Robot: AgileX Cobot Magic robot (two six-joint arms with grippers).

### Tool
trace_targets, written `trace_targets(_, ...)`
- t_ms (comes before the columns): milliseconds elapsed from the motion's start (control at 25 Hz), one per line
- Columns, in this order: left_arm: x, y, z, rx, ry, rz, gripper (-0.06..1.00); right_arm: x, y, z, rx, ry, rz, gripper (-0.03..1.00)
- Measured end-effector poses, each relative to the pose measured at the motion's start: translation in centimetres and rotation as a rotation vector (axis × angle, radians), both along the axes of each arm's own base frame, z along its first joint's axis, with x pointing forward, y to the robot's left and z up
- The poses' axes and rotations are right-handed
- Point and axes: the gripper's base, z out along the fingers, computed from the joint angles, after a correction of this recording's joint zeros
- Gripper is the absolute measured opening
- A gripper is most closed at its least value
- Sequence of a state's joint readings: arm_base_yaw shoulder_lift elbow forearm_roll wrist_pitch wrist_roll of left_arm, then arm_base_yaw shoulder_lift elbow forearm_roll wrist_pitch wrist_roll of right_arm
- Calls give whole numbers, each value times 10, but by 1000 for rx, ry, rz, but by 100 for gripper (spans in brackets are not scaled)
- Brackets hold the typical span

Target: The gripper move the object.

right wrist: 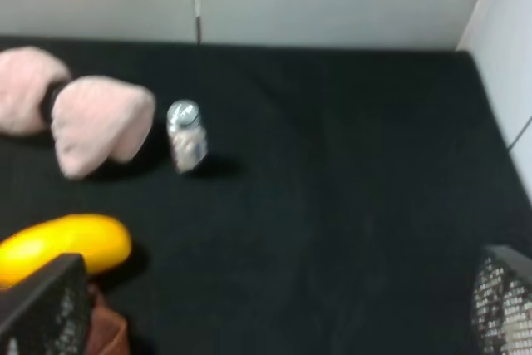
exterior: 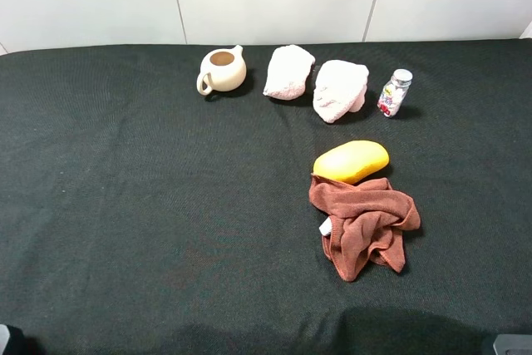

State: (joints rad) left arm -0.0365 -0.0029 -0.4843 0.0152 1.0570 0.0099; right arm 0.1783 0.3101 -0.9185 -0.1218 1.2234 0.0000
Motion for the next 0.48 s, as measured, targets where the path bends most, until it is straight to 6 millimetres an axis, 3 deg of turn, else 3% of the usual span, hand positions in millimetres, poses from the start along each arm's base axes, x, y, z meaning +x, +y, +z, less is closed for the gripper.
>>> trace_targets(200,0,0,0,0,0,0,73,-6,4,-40,24,27,46,69)
trace_targets(480,0,0,0,0,0,0,73,-8,10,-77,78,-49,105,69)
